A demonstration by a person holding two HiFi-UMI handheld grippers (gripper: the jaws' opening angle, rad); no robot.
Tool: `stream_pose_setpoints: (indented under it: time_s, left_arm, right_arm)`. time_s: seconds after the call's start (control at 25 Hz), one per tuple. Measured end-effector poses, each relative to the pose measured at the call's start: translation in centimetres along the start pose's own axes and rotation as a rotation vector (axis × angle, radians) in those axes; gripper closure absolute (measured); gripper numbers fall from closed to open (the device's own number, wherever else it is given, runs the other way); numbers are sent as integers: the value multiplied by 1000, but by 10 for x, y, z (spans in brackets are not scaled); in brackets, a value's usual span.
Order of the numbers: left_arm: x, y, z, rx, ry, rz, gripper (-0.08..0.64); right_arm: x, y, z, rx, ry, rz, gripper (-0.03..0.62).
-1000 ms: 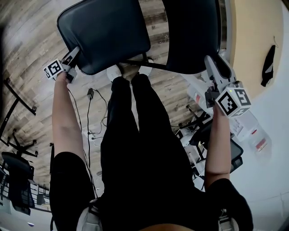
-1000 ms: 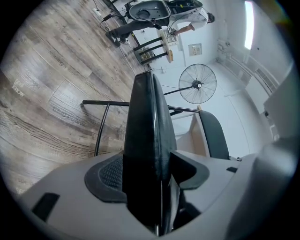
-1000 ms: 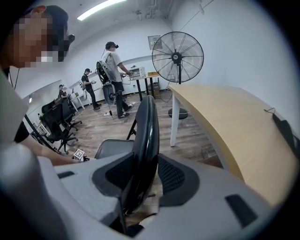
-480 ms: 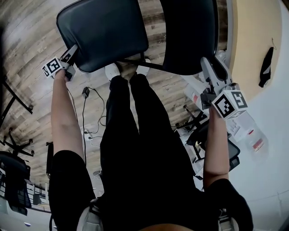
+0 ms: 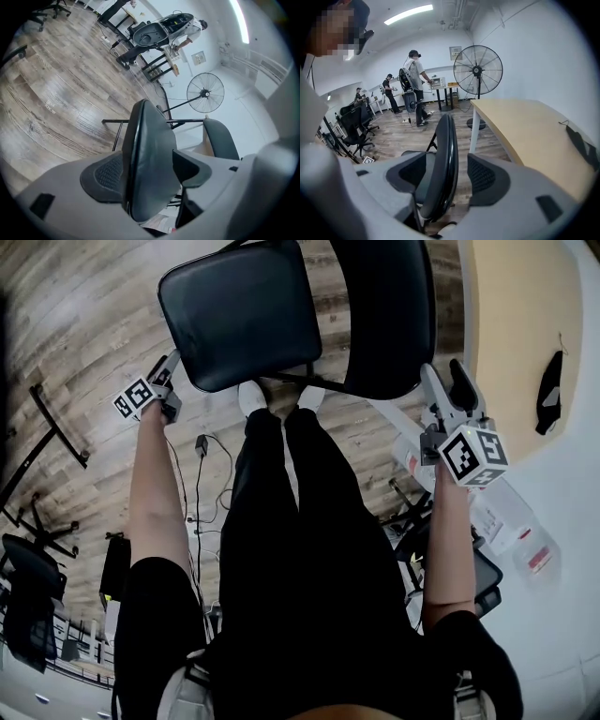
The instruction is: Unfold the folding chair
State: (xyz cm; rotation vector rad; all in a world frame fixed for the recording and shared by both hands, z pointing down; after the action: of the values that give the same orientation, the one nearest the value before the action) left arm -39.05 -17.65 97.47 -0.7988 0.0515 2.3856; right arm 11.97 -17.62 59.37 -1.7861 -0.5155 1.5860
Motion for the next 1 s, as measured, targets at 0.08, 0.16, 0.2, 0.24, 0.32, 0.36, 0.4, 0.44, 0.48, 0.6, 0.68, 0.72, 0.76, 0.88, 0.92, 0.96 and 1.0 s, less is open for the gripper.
stream_pose_setpoints:
  time_s: [0.08,0.16,0.2,0.24,0.32,0.36,0.4,0.44,0.48,0.6,0.68,0.72,0.76,0.88,0.92,0.96,1.0]
  left_arm:
    - [18,5,-21,-25,-2,2,245]
    - [40,10,-44,-58,-2,-1,245]
    - [51,11,-58,-74,-6,-1,245]
    - [63,12,-74,-92,-12,1,245]
    - [81,10,-110,-140,-29,13,245]
    - [88,9,-129,-170,-38,24,245]
    - [95,7,-148,-202,-44,33,245]
    - [103,5,-164,-233,-45,36,245]
    - [113,3,-180,-258,-43,31,245]
    - [140,-9,-238,-284,-62,-1,245]
    - [155,-20,-279,-296,-74,-21,245]
    - [162,-25,-300,-309,-79,-31,245]
    - [169,-31,-320,-328,-84,-42,245]
    - [191,-45,-379,-403,-98,-73,245]
    - [198,-51,-397,-434,-97,-78,245]
    - [205,-57,-415,-468,-95,-84,245]
    - [211,-62,-432,-506,-92,-90,245]
  right_arm:
    - [8,15,7,-2,24,-36,331]
    - [18,29,18,3,63,-66,331]
    - [23,34,23,8,87,-79,331]
    - [28,39,28,11,115,-91,331]
    - [37,48,37,15,168,-108,331]
    - [42,51,41,16,189,-113,331]
    - [46,53,46,19,208,-117,331]
    - [50,55,52,23,228,-121,331]
    - [54,58,60,28,249,-127,331]
    - [68,71,80,47,335,-165,331]
    - [80,81,92,64,392,-197,331]
    - [86,86,97,74,418,-213,331]
    - [92,91,102,85,442,-228,331]
    - [111,106,115,123,504,-276,333]
    - [117,110,117,134,522,-291,333]
    - [123,115,118,143,539,-305,333]
    - [128,120,118,151,554,-319,333]
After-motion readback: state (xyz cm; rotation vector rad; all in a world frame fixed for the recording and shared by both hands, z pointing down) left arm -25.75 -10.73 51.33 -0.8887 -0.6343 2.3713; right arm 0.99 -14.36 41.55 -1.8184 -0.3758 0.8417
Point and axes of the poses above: the fingertips, and each gripper's own axes: x backward along the fingers, z to its left, y out of its top, the point moved 3 cm from there along x, backward along the fingers, and after that the axes turned 5 degrees about x, right-handed, at the moved point
